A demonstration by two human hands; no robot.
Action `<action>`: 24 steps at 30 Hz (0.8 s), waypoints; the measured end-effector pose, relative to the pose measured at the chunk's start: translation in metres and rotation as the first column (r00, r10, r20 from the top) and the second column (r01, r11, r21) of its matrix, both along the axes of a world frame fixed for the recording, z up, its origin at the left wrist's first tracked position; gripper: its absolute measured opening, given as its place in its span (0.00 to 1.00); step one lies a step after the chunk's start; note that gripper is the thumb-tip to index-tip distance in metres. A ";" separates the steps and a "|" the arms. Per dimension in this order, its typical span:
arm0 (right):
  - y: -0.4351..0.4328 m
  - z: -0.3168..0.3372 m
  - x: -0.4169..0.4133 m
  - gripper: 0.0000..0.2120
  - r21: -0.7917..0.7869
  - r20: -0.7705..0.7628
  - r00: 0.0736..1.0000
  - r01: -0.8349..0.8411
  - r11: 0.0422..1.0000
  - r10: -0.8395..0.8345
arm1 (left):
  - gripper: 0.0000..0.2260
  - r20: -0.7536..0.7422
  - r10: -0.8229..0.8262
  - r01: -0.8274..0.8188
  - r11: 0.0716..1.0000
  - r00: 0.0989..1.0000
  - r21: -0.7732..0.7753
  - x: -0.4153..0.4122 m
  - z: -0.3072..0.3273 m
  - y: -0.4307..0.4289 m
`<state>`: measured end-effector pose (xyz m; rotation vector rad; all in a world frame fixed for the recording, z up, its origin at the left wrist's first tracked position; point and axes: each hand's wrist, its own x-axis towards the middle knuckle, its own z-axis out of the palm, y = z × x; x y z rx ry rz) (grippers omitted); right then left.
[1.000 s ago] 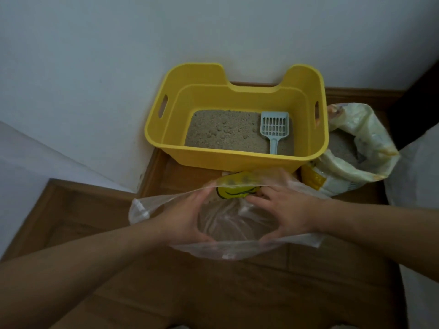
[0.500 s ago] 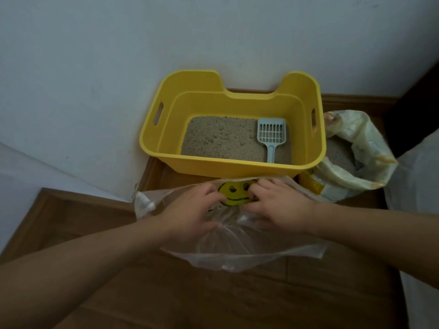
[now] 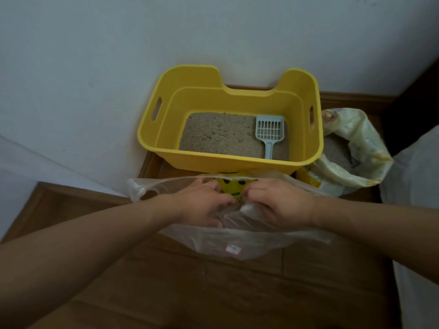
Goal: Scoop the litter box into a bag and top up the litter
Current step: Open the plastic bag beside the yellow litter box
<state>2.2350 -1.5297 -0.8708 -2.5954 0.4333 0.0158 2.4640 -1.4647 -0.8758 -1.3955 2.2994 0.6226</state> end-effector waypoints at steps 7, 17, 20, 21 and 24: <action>-0.009 0.005 -0.020 0.07 -0.133 -0.091 0.981 -0.184 0.974 0.172 | 0.03 0.029 -0.027 0.027 1.000 0.999 -0.009 0.012 -0.003 0.009; -0.004 0.020 -0.026 0.18 -0.212 -0.470 0.879 -0.026 0.977 -0.078 | 0.08 0.001 0.101 -0.101 0.992 0.995 0.077 0.036 -0.013 0.041; -0.001 0.019 -0.017 0.18 -0.077 -0.419 0.897 0.118 0.990 -0.140 | 0.04 -0.044 0.098 -0.094 0.992 0.994 0.083 0.028 0.000 0.044; 0.001 0.019 -0.013 0.20 -0.016 -0.381 0.911 0.162 0.987 -0.156 | 0.05 -0.052 0.094 -0.090 0.994 0.994 0.066 0.025 0.004 0.044; 0.009 0.025 -0.002 0.17 0.049 -0.307 0.943 0.150 0.987 -0.128 | 0.16 -0.034 0.094 -0.093 0.995 0.995 0.024 0.008 0.025 0.041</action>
